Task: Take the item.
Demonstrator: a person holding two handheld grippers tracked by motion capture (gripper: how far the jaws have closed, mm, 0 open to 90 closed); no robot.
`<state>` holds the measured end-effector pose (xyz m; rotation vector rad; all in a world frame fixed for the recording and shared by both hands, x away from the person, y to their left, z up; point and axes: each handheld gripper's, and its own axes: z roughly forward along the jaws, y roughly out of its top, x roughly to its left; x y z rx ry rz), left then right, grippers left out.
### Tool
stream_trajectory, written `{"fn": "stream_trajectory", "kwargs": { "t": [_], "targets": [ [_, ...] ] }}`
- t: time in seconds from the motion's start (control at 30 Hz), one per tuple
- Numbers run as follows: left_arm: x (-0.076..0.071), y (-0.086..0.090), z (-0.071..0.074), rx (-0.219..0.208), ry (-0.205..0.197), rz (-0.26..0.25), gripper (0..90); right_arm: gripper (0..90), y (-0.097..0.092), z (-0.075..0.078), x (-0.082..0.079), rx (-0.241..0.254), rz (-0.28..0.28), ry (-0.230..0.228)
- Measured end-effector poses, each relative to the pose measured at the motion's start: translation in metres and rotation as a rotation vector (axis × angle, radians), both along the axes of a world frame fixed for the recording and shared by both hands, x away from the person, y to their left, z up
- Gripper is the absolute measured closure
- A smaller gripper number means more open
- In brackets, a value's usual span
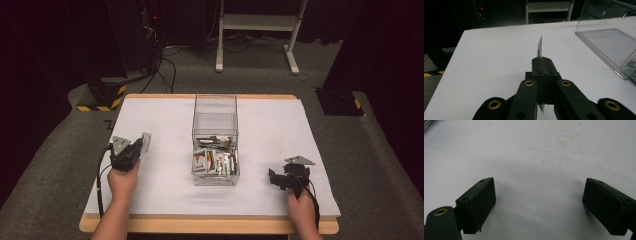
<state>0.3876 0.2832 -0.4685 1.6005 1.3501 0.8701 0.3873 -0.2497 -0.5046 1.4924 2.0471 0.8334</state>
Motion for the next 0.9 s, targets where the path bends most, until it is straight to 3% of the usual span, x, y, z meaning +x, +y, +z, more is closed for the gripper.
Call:
{"fn": "stream_trajectory", "kwargs": {
  "t": [0.43, 0.9],
  "targets": [
    [0.004, -0.009, -0.004, -0.016, 0.0, -0.02, 90.0, 11.3, 0.0, 0.0, 0.0, 0.0, -0.001, 0.0],
    [0.015, -0.031, -0.009, -0.047, 0.021, -0.063, 90.0, 11.3, 0.0, 0.0, 0.0, 0.0, 0.0, 0.0]
  ]
}}
